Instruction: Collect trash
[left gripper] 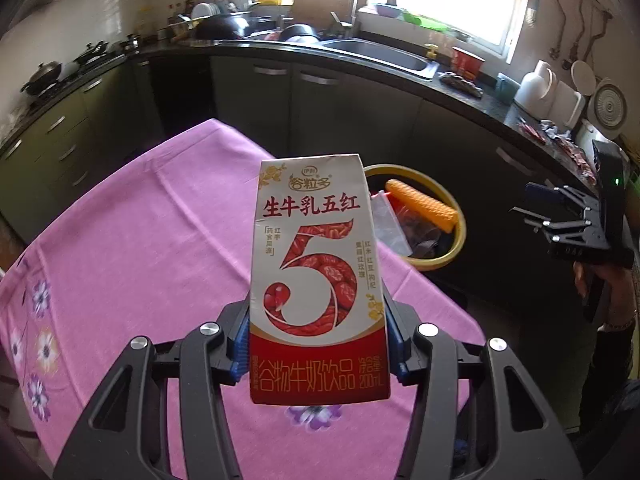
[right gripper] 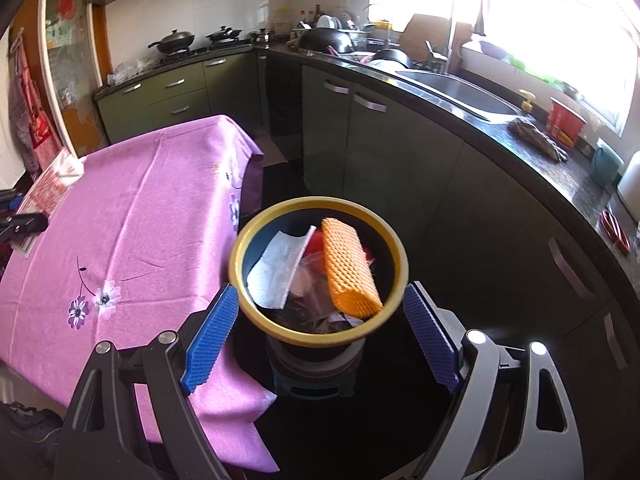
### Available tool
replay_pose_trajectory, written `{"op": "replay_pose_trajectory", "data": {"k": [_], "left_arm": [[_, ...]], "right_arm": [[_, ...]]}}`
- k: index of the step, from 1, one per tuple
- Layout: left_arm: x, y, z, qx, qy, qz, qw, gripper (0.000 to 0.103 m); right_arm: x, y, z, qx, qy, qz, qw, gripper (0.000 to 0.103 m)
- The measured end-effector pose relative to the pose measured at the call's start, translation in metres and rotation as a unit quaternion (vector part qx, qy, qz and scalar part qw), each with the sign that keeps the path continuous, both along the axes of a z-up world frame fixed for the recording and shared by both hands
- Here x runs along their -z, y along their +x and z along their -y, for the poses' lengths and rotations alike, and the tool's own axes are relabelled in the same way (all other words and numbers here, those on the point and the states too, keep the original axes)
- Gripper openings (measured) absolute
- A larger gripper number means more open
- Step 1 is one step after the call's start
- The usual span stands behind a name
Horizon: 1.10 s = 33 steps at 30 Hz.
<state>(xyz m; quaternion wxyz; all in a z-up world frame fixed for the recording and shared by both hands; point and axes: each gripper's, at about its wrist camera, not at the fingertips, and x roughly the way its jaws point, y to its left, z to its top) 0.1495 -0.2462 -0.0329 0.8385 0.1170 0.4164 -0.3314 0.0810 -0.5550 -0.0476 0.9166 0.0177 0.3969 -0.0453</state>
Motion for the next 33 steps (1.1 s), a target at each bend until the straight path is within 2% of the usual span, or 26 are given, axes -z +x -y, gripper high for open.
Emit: {"op": "replay_pose_trajectory", "data": {"k": [3,6,10,15,22,24,25,29,31,33], "left_arm": [[0.000,0.015,0.062,0.040,-0.011,-0.012,0.9991,0.050],[0.016,0.035,0.125,0.065,-0.012,-0.035,0.9972,0.050],[0.055,0.064,0.187,0.055,-0.005,-0.077,0.9955,0.050],[0.102,0.081,0.229,0.024,0.024,-0.092,0.9952,0.050],[0.127,0.096,0.233,-0.018,0.033,-0.109,0.9933,0.052],[0.128,0.098,0.233,-0.023,0.038,-0.107,0.9933,0.069],[0.127,0.097,0.233,-0.027,0.041,-0.100,0.9938,0.070],[0.112,0.089,0.212,-0.026,0.024,-0.104,0.9940,0.074],[0.096,0.079,0.192,-0.025,0.001,-0.098,0.9949,0.075],[0.074,0.063,0.164,-0.026,-0.022,-0.079,0.9963,0.081]], "right_arm": [[0.004,-0.012,0.020,0.019,0.013,0.003,1.000,0.084],[0.010,-0.025,0.039,0.037,0.025,0.003,0.999,0.084],[0.017,-0.043,0.058,0.058,0.038,0.002,0.998,0.084],[0.027,-0.063,0.079,0.075,0.050,-0.001,0.996,0.084],[0.035,-0.068,0.089,0.076,0.065,0.000,0.995,0.084],[0.038,-0.067,0.087,0.071,0.067,-0.001,0.995,0.084],[0.038,-0.067,0.084,0.069,0.069,-0.002,0.995,0.084],[0.038,-0.064,0.076,0.059,0.072,-0.002,0.996,0.084],[0.036,-0.062,0.069,0.052,0.075,-0.001,0.996,0.084],[0.033,-0.060,0.057,0.037,0.078,0.002,0.996,0.084]]}}
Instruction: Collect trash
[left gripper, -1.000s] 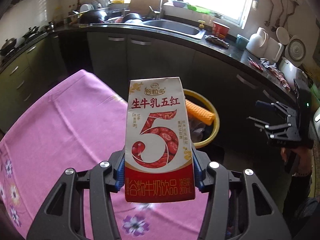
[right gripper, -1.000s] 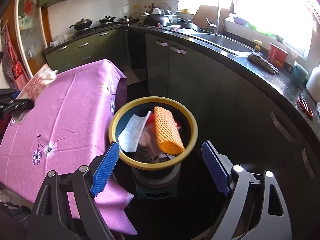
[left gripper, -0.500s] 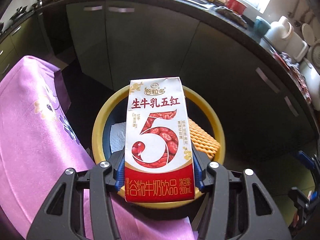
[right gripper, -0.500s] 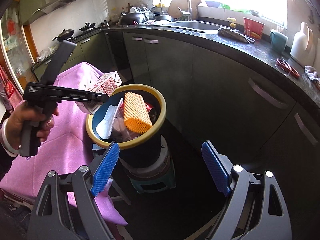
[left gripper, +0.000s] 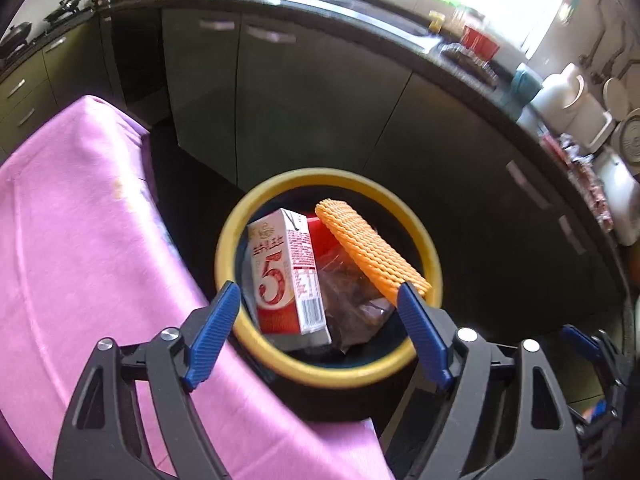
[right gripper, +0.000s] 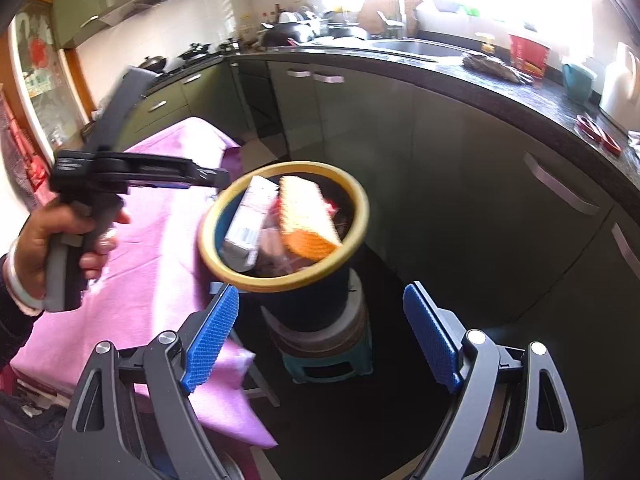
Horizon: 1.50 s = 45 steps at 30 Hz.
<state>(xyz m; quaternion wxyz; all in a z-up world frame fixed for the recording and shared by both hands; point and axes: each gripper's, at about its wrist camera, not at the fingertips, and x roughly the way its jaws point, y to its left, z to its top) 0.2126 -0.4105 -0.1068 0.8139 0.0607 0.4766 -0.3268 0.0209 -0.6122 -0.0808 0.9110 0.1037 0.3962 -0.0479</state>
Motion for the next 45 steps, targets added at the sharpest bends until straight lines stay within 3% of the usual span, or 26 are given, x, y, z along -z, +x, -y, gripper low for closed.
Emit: {"op": "replay_pose_trajectory", "data": {"k": [8,14,23,32,45], "left_arm": [[-0.064,-0.068,-0.140,-0.070,-0.026,0.111,0.9910,0.096],[-0.080,-0.116,-0.238,-0.157,-0.003,0.162,0.9743,0.096],[-0.087,-0.184,-0.353,-0.287,0.013,0.203,0.9362,0.096],[-0.099,-0.222,-0.390,-0.333,0.004,0.232,0.9140,0.096],[-0.102,-0.247,-0.391,-0.325,-0.006,0.250,0.9120,0.096]], "right_arm": [[-0.017,0.012,-0.058,-0.065,0.001,0.030,0.997,0.086],[-0.032,0.021,-0.107,-0.103,-0.001,0.059,0.993,0.090],[-0.057,0.018,-0.160,-0.138,-0.008,0.099,0.985,0.096],[-0.077,-0.015,-0.169,-0.114,-0.012,0.134,0.984,0.098],[-0.083,-0.041,-0.169,-0.102,-0.033,0.147,0.983,0.098]]}}
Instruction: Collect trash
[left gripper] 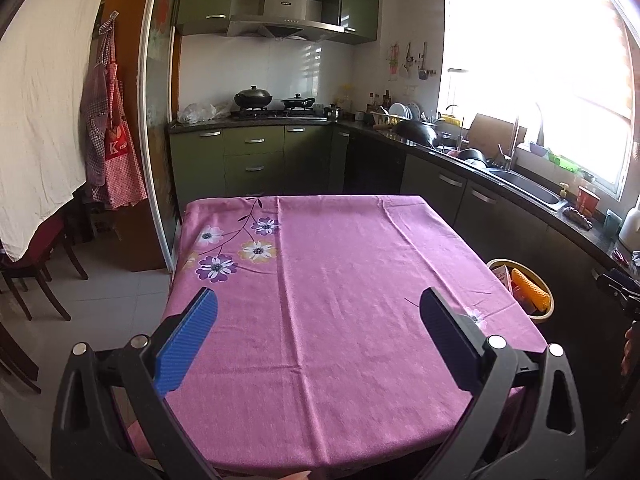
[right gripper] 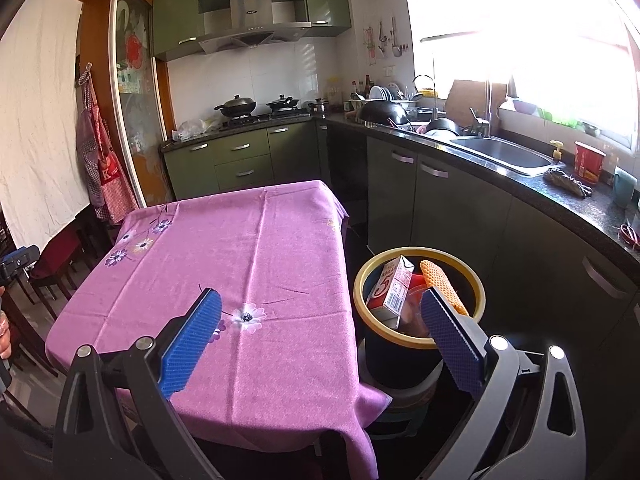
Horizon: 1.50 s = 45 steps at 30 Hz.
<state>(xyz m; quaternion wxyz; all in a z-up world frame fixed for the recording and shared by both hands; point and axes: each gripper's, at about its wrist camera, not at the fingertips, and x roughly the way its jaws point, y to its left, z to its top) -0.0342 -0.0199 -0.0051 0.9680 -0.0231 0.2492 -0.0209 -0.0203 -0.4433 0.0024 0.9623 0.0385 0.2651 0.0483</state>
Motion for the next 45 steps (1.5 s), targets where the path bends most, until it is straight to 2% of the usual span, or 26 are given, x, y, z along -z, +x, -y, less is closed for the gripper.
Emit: {"op": "replay_pose_trajectory", "data": {"k": [45], "left_arm": [[0.0006,0.0006,0.0050,0.022,-0.008,-0.007,0.9997,0.096]], "right_arm": [[0.0005,0.0047,-0.0009,-0.007,0.003,0.003,1.000,0.098]]}}
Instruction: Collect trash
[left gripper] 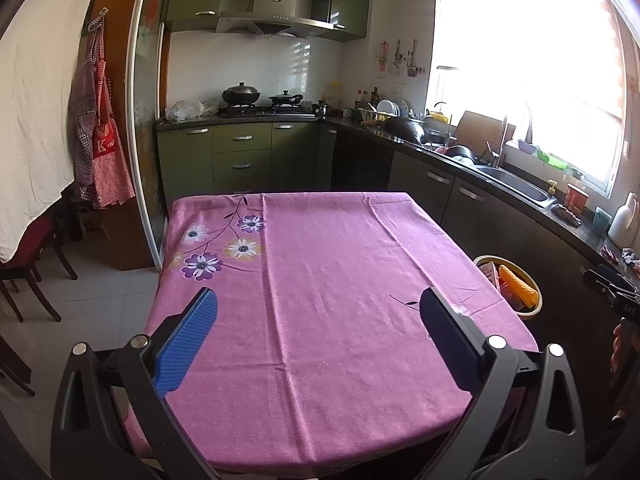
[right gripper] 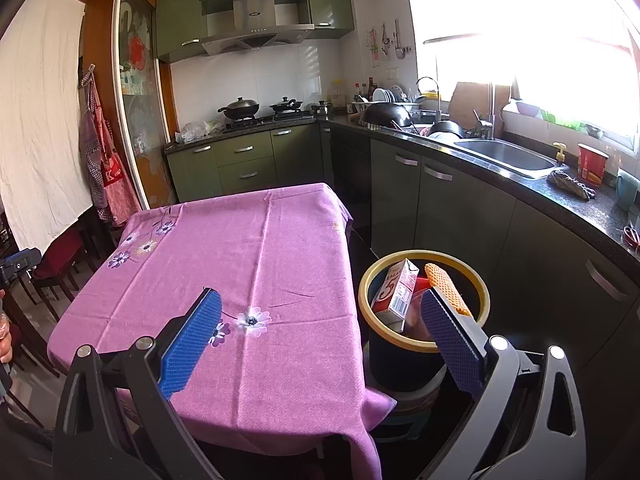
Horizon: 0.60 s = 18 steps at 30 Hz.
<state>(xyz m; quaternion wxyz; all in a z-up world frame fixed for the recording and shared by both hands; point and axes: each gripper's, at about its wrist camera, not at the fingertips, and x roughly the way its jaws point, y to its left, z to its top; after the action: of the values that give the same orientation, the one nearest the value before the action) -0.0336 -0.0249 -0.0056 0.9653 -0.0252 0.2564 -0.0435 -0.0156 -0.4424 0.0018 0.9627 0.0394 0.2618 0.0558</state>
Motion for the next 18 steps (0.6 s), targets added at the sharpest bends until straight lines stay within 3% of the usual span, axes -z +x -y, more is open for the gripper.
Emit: {"op": "replay_pose_trajectory", "data": {"k": [18], "left_arm": [[-0.0005,0.0023,0.0050,0.009,-0.004,-0.001,1.0000,0.096]], "right_arm": [[0.0033,0.0008,-0.0003,-0.001,0.002,-0.001,1.000,0.098]]}}
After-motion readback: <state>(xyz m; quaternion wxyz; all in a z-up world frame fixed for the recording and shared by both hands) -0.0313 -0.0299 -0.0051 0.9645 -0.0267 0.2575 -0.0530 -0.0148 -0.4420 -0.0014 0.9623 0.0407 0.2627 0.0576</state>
